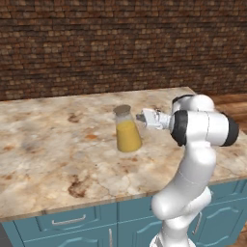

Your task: Place the pitcher and cup on the dining counter for serving.

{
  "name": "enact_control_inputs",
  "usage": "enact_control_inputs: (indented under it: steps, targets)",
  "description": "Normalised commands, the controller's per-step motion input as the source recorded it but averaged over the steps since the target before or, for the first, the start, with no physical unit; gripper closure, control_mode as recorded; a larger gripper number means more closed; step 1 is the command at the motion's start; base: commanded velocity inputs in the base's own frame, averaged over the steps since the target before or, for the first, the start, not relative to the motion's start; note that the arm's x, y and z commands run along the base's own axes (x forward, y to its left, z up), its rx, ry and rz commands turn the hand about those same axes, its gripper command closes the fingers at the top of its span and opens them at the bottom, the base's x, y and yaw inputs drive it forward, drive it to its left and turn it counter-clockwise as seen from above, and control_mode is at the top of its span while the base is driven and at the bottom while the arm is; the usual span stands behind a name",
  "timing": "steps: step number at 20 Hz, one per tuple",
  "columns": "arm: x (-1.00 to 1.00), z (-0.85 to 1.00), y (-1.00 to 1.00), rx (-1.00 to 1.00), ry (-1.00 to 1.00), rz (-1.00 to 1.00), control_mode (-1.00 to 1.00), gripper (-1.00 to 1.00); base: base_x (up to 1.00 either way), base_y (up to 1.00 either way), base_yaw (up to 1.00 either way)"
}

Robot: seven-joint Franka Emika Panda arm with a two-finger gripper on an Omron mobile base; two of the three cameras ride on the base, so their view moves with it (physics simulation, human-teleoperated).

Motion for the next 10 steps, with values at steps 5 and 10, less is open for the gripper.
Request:
enact_control_inputs:
  steps: [5,10]
  targets:
    - [0.26,-0.32,0.00,0.02,-0.20,0.02,-1.00,1.00,0.00,0.00,0.00]
    - [0.18,-0.34,-0.03,0.00,-0.03,0.00,-1.00,1.00,0.00,0.00,0.00]
